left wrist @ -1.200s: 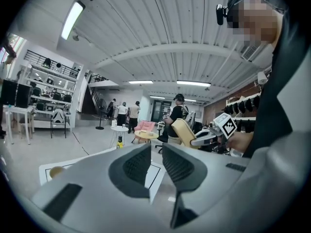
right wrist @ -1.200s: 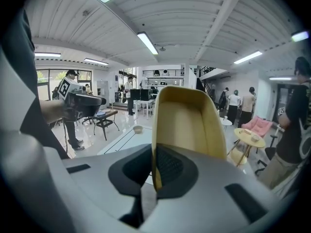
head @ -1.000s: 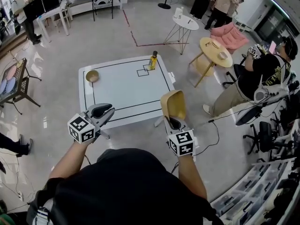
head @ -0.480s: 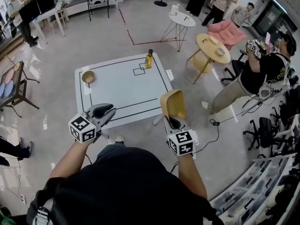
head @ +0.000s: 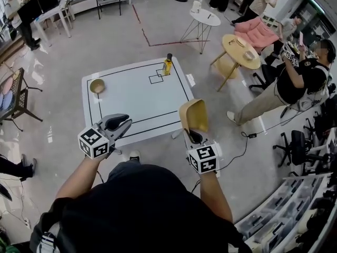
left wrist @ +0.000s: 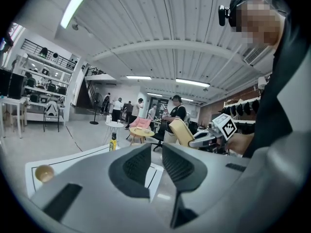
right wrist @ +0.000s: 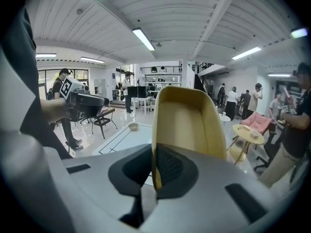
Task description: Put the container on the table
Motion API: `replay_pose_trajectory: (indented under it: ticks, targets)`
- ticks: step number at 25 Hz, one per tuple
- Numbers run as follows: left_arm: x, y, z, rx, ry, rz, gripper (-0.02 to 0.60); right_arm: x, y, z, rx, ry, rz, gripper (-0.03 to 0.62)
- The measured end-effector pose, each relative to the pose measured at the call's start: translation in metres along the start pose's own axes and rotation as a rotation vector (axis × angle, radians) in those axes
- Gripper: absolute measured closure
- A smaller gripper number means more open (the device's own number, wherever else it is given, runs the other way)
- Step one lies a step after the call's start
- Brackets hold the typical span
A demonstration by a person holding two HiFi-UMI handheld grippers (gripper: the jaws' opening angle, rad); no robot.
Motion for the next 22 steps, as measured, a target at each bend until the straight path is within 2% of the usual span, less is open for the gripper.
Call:
replay_pose_trajectory:
  ticks: [22]
  targets:
    - [-0.017, 0.134, 0.012, 0.024, 0.014, -0.049, 0.503, -0.057, 0.005, 0.119, -0.02, 0.067, -0.011, 0.586]
Point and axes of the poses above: the fingertips, and each gripper's own axes: z forward along the fingers, y to its left, x out of its underside, the point moved 9 cm from there along -z, backward along the fingers, and after that the axes turned 8 degrees about x, right-handed, at the moved point
